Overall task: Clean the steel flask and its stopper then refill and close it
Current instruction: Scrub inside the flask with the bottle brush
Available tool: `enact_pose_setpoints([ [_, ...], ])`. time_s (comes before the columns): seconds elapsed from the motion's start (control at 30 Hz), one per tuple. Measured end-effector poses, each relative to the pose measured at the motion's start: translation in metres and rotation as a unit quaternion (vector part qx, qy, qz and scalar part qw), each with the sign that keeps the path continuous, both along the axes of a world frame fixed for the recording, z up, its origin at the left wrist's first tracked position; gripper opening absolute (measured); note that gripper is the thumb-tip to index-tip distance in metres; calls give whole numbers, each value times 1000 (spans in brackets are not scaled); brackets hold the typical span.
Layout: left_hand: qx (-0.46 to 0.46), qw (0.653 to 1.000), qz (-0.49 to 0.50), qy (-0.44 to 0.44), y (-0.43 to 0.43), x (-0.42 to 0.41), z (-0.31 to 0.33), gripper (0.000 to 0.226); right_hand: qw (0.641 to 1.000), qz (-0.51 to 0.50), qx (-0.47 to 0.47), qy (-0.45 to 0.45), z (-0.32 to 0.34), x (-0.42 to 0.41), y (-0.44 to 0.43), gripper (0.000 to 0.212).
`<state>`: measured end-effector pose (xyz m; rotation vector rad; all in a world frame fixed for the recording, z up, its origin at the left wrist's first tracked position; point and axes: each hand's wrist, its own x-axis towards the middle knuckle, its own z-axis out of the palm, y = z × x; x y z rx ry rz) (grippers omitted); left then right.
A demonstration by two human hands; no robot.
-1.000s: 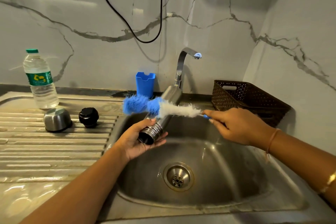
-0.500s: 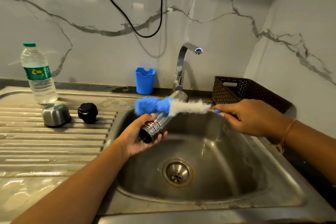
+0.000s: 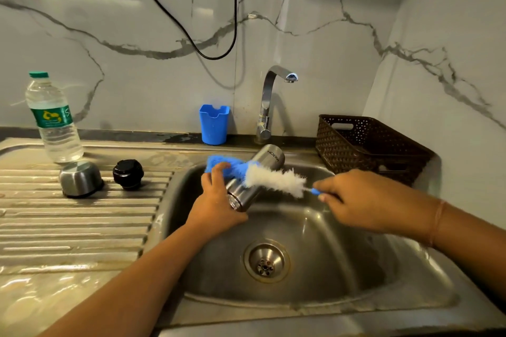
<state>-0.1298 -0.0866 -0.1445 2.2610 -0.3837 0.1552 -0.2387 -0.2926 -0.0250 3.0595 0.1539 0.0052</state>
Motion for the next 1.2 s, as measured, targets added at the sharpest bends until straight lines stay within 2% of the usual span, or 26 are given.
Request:
enact_pose_setpoints([
  [0.1, 22, 999, 23, -19, 0, 0, 2, 127, 999, 8, 25, 26, -1, -6, 11, 30],
  [0.27, 77, 995, 37, -55, 5, 3, 3, 137, 995, 0, 78, 59, 9, 2, 8, 26],
  [0.43, 150, 978, -1, -146, 7, 3, 2, 125, 998, -44, -27, -19, 17, 10, -1, 25],
  [0.6, 186, 962, -22, -200, 7, 4, 1, 118, 987, -98, -103, -74, 27, 19, 0, 10],
  [0.8, 219, 956, 2, -197, 13, 8, -4, 116, 999, 4, -42, 13, 25, 5, 30, 10],
  [0.9, 202, 957, 9, -207, 12, 8, -4, 117, 997, -42, -67, -22, 28, 11, 22, 17],
  [1.03, 202, 950, 16, -236, 14, 10, -6, 124, 983, -119, -128, -55, 36, 15, 9, 14],
  [1.1, 206, 947, 15, -248, 14, 12, -8, 128, 983, -121, -128, -43, 38, 14, 10, 19],
  [1.2, 237, 940, 8, -245, 11, 13, -11, 125, 994, -69, -79, 1, 38, 13, 25, 15],
])
